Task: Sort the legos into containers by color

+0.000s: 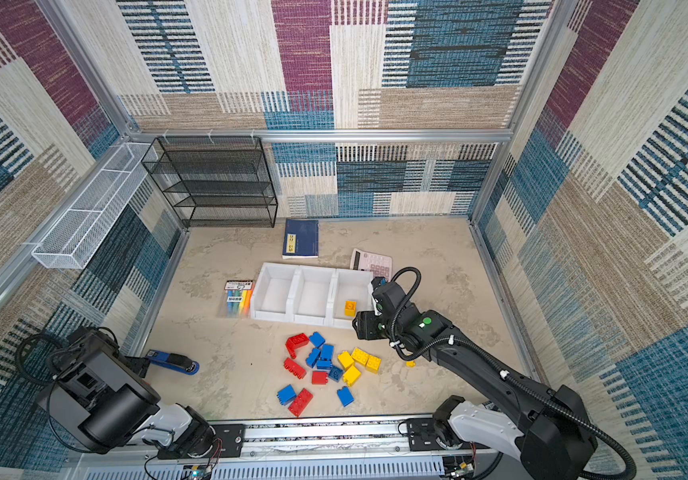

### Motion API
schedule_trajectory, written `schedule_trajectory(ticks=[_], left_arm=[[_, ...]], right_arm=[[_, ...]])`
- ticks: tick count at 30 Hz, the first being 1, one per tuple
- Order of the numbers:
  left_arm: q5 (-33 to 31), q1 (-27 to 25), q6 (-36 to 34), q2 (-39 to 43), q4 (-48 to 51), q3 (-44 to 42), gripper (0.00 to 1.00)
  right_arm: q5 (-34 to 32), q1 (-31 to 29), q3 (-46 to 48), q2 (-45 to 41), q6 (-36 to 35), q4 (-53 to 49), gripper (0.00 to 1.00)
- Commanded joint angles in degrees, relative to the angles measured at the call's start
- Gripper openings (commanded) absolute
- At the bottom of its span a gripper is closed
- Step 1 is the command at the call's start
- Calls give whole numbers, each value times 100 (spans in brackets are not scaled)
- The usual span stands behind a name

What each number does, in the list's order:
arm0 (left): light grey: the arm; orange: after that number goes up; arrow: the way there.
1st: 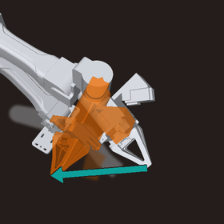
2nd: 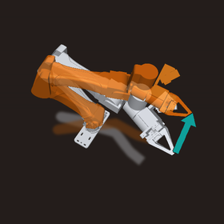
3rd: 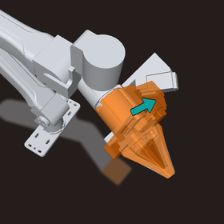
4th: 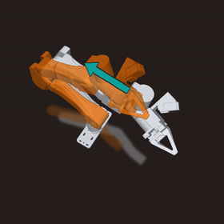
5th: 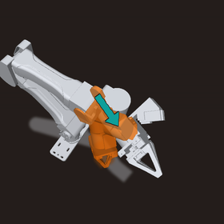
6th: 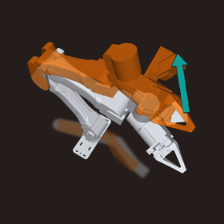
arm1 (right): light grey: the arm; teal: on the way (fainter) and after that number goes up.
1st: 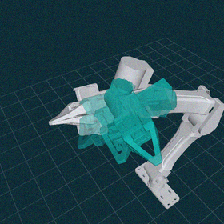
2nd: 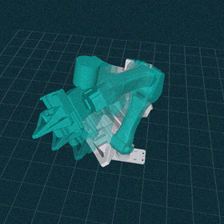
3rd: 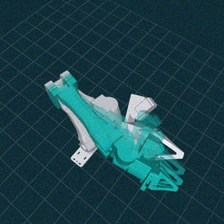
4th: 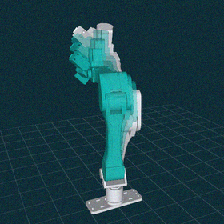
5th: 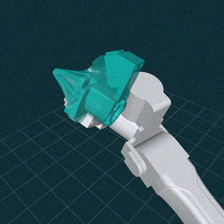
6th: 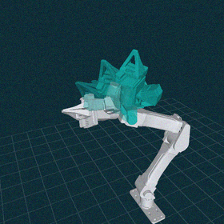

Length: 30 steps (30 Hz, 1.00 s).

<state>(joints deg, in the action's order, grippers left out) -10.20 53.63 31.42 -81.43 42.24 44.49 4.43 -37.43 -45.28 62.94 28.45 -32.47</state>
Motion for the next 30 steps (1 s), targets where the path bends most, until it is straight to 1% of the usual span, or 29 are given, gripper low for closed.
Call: schedule_trajectory(ticks=[1, 5, 9, 11, 17, 20, 23, 26, 30], left_arm=[[94, 7, -160, -141, -108, 43, 77], [272, 8, -266, -401, -113, 146, 68], [303, 8, -277, -457, -102, 160, 52], [316, 8, -248, -439, -91, 140, 48], [505, -33, -145, -332, 101, 89, 46], [775, -70, -108, -83, 236, 47, 46], [1096, -161, 4, 420, 384, -56, 46], [1361, -360, 166, 1068, 588, -68, 46], [1935, -514, 506, 2073, 801, -254, 46]], right_arm=[[-62, -10, 8, 7, 97, 82, 71], [-60, -8, 8, 15, 124, 83, 71], [-89, -10, 10, -15, 151, 74, 71], [-89, -10, 18, -36, 170, 83, 71], [-115, -10, 29, -46, 179, 92, 71], [-150, -10, 9, -71, 161, 66, 71], [-201, -10, -24, -61, 115, 39, 71], [-225, -10, -58, -30, 57, 48, 71], [-182, -10, -166, 43, -30, 108, 72]])
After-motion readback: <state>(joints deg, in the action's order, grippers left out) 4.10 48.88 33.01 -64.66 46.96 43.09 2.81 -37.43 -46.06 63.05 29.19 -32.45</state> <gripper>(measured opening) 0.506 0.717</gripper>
